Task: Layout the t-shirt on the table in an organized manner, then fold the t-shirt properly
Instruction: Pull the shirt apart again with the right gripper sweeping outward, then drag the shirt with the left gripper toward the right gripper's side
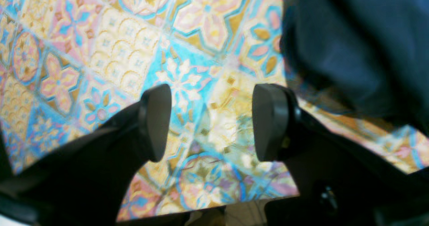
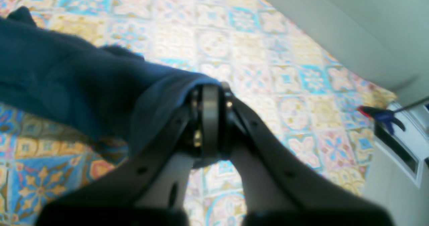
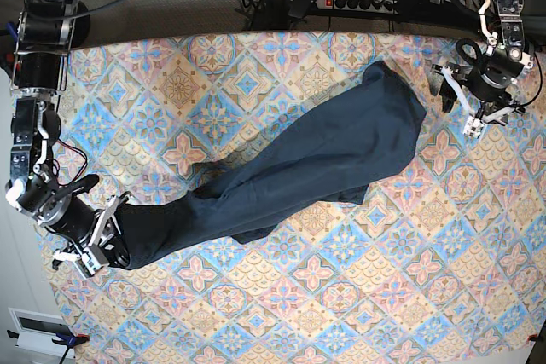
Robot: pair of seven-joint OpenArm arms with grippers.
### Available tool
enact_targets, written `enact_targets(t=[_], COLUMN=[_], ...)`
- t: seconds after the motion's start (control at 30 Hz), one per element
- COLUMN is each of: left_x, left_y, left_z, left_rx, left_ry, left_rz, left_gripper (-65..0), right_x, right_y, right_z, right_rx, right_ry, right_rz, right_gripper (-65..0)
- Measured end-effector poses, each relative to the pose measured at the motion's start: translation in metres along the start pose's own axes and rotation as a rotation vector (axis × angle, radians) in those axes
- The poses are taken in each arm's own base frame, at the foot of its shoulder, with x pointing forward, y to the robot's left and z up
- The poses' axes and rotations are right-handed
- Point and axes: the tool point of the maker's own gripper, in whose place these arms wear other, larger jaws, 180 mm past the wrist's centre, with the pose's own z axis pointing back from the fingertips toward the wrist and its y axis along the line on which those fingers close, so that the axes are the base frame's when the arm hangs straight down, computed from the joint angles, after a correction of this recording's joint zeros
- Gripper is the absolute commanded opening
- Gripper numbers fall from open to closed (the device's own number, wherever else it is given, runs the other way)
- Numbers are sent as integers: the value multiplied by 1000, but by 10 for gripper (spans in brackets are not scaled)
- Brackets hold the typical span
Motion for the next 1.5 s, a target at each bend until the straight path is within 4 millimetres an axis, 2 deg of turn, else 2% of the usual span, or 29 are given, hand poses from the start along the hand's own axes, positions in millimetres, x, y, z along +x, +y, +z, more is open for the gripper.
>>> enact_targets(t=[0.1,0.2,0.27,0.4,0.53,0.7,0.77,0.83,0.9,1.03,1.1,1.17,1.23,1.33,1.5], left_x=[3,-8,-19,-18,-20,-20,-13,1,12,15,23,21,15,16,18], left_y=[-22,-57,-73,-100,-103,-121,-133,-141,-138,-134,-133,-130,-136,-153,-148], left_z=[-1,5,5,9,8,8,5,3,0,-7,-9,-15,-26,-30,-32], left_rx=[-50,-156,-196,-289,-288,-330,-357,-382,-368,-345,-330,-308,-289,-312,-280], left_ry=[-3,2,24,-24,-23,-28,-39,-77,-104,-95,-122,-113,-74,-79,-78], left_rz=[-41,-89,-132,-162,-147,-146,-175,-183,-181,-173,-169,-192,-206,-254,-294], left_gripper=[-276,-276,-276,-276,-276,-276,-276,-276,-276,-276,-276,-277,-280,-354,-628], right_x=[0,-1,-3,-8,-7,-8,-7,-6,-8,-7,-7,-8,-9,-6,-7], right_y=[-2,-1,-2,-1,-1,0,0,1,0,0,0,0,0,0,-5], right_z=[0,0,-1,-3,-3,-3,-3,-4,-4,-4,-4,-3,-3,-4,0], right_rx=[-6,-5,-4,-2,-2,0,1,6,1,2,3,1,0,1,-12], right_ry=[-4,-3,1,12,11,11,9,2,10,9,8,11,14,5,7], right_rz=[-8,-10,-15,-25,-25,-25,-27,-27,-27,-27,-29,-27,-27,-28,-30], right_gripper=[-650,-650,-650,-650,-650,-650,-650,-650,-650,-650,-650,-650,-650,-650,-650])
